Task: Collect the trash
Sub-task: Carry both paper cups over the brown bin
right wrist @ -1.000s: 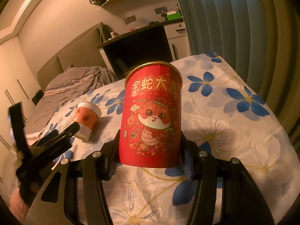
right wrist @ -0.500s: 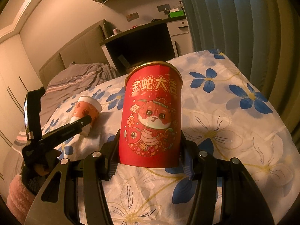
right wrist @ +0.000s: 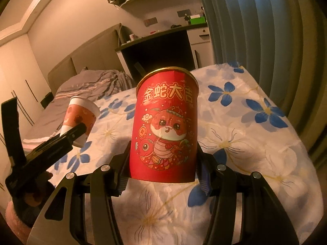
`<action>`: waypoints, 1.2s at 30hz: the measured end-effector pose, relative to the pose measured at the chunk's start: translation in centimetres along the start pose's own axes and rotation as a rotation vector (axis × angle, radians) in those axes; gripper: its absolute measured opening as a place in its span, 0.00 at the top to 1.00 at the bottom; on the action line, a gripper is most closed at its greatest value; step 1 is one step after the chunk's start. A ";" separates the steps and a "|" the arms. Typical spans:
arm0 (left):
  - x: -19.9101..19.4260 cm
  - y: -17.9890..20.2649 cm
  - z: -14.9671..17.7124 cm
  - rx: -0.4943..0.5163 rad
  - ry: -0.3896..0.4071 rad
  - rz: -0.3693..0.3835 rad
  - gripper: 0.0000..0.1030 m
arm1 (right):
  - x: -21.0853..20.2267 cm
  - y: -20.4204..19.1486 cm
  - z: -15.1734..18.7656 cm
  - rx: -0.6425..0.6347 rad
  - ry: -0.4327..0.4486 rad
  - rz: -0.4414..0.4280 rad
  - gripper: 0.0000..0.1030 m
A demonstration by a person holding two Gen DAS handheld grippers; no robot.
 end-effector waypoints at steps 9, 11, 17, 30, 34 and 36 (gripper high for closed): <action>-7.6 5.0 2.7 0.055 0.050 0.076 0.46 | -7.8 1.8 1.1 -0.015 0.054 -0.008 0.47; -8.9 6.6 3.5 0.066 0.054 0.108 0.46 | -9.5 2.6 1.6 -0.012 0.066 -0.001 0.47; -11.7 13.2 6.2 0.127 0.051 0.218 0.46 | -14.8 6.0 3.7 -0.006 0.109 0.069 0.47; -12.1 29.8 14.8 0.234 -0.037 0.499 0.46 | -22.7 18.9 11.2 0.165 0.185 0.391 0.47; -11.0 33.3 17.6 0.278 -0.088 0.534 0.46 | -23.0 21.7 13.0 0.204 0.171 0.422 0.47; -10.2 34.6 18.8 0.293 -0.118 0.546 0.46 | -22.7 22.4 13.5 0.213 0.164 0.430 0.47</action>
Point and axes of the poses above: each gripper's, at about its wrist camera, not at the fingertips, and x roughly the way its jaws point, y to its right, z to its underside, the point moved 2 cm from there along x, roughly the way its jaws point, and after that the axes turned 11 degrees about -x, right-handed, at the moved point
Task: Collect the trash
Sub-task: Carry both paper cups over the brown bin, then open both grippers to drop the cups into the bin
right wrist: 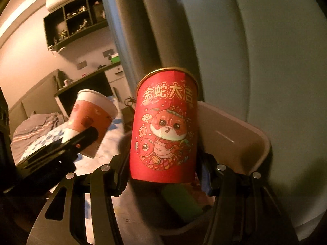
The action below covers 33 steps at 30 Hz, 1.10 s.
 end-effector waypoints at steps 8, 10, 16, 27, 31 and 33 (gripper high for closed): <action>3.3 1.3 1.7 0.000 -0.093 0.046 0.46 | 1.0 2.2 1.8 0.026 -0.049 0.016 0.47; 3.9 1.1 1.9 -0.020 -0.117 0.057 0.45 | 1.1 2.5 2.3 0.036 -0.058 0.017 0.47; 5.2 1.0 2.3 -0.043 -0.146 0.065 0.45 | 0.8 2.8 2.3 0.037 -0.076 0.020 0.47; 4.9 -0.2 2.0 -0.068 -0.148 0.048 0.19 | 1.7 3.6 2.0 0.064 -0.106 0.032 0.37; 4.6 -0.4 2.2 -0.063 -0.154 0.030 0.15 | 1.3 3.9 2.0 0.068 -0.104 0.043 0.34; 4.3 -0.6 2.2 -0.068 -0.153 0.019 0.14 | 0.7 3.9 2.1 0.067 -0.092 0.051 0.31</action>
Point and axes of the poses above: each gripper's, at about its wrist camera, not at the fingertips, and x roughly the way its jaws point, y to its right, z to its underside, the point moved 2 cm from there along x, roughly the way its jaws point, and after that the axes turned 11 degrees about -x, right-handed, at the moved point
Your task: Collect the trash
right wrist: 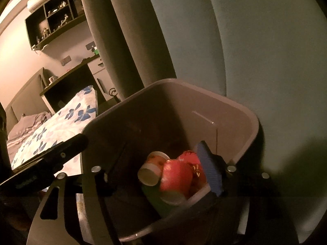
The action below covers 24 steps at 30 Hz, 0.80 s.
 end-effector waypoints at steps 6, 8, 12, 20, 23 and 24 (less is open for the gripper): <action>-3.5 -0.9 0.3 0.020 0.075 -0.110 0.09 | -2.1 -1.6 0.2 -0.066 0.037 0.051 0.17; -5.4 -1.4 0.6 0.032 0.118 -0.157 0.06 | -3.1 -2.6 0.3 -0.096 0.056 0.071 0.14; -9.6 -2.7 1.3 0.023 0.183 -0.221 0.06 | -4.7 -4.5 0.5 -0.141 0.093 0.095 0.06; -16.5 -5.3 3.5 -0.022 0.269 -0.303 0.06 | -8.6 -8.3 1.4 -0.195 0.183 0.116 0.06; -18.6 -6.0 4.6 -0.032 0.280 -0.319 0.06 | -10.2 -9.3 1.9 -0.188 0.194 0.111 0.06; -19.3 -6.3 5.0 -0.039 0.284 -0.316 0.06 | -10.6 -9.6 2.1 -0.182 0.197 0.111 0.06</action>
Point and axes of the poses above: each gripper's, at about its wrist camera, not at the fingertips, and x roughly the way its jaws point, y to its right, z to its underside, the point moved 2 cm from there along x, roughly the way its jaws point, and after that the axes turned 11 degrees about -x, right-handed, at the moved point
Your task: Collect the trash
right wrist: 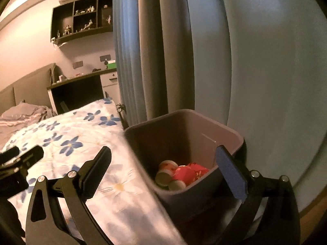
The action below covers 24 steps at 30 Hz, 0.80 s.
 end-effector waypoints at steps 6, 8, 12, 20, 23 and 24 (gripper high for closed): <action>-3.4 -2.1 1.0 -0.015 0.023 -0.016 0.06 | -3.4 -2.4 0.7 -0.013 0.015 0.001 0.06; -4.4 -2.6 1.3 -0.020 0.031 -0.020 0.06 | -4.5 -3.3 0.9 -0.030 0.026 0.002 0.05; -6.4 -3.9 1.9 -0.031 0.051 -0.031 0.06 | -6.2 -5.0 1.6 -0.068 0.037 -0.003 0.06; -8.1 -5.7 2.9 -0.052 0.064 -0.066 0.06 | -7.7 -6.6 2.1 -0.079 0.044 -0.030 0.06; -8.3 -6.1 3.1 -0.054 0.064 -0.070 0.06 | -8.1 -7.1 2.0 -0.083 0.057 -0.037 0.06; -8.5 -6.3 3.2 -0.057 0.066 -0.078 0.06 | -8.2 -7.4 2.0 -0.084 0.060 -0.039 0.06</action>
Point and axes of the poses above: each gripper's, at about its wrist camera, not at the fingertips, and x roughly the way its jaws point, y to its right, z to its underside, the point moved 2 cm from there along x, roughly the way its jaws point, and after that the axes turned 11 degrees about -x, right-handed, at the moved point
